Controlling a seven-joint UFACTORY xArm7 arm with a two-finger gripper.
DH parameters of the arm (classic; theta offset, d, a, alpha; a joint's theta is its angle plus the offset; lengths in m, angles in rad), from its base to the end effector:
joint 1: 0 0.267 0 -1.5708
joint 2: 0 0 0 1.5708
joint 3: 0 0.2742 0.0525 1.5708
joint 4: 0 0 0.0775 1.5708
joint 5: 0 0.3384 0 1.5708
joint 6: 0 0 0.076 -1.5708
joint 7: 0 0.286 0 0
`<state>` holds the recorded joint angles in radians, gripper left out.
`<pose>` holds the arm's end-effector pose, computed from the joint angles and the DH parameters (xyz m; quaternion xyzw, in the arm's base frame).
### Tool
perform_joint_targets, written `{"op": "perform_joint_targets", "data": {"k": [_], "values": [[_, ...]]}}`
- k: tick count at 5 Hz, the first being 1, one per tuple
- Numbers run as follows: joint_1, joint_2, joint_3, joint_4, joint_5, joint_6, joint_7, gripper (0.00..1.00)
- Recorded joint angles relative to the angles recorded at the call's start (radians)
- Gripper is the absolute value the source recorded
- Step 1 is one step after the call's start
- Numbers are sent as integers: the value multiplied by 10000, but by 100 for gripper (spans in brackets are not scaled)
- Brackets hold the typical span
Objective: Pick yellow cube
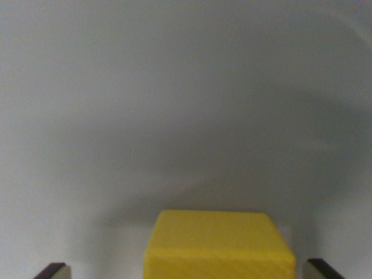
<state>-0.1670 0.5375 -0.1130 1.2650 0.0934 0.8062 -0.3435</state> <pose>0.5043 -0.1384 -0.0151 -0.9993 -0.0050 0.0341 0.0145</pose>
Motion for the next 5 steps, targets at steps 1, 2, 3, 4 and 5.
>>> {"op": "perform_joint_targets", "data": {"k": [1,2,3,4,5], "values": [[0,0,0,0,0,0,0,0],[0,0,0,0,0,0,0,0],[0,0,0,0,0,0,0,100],[0,0,0,0,0,0,0,100],[0,0,0,0,0,0,0,100]]}}
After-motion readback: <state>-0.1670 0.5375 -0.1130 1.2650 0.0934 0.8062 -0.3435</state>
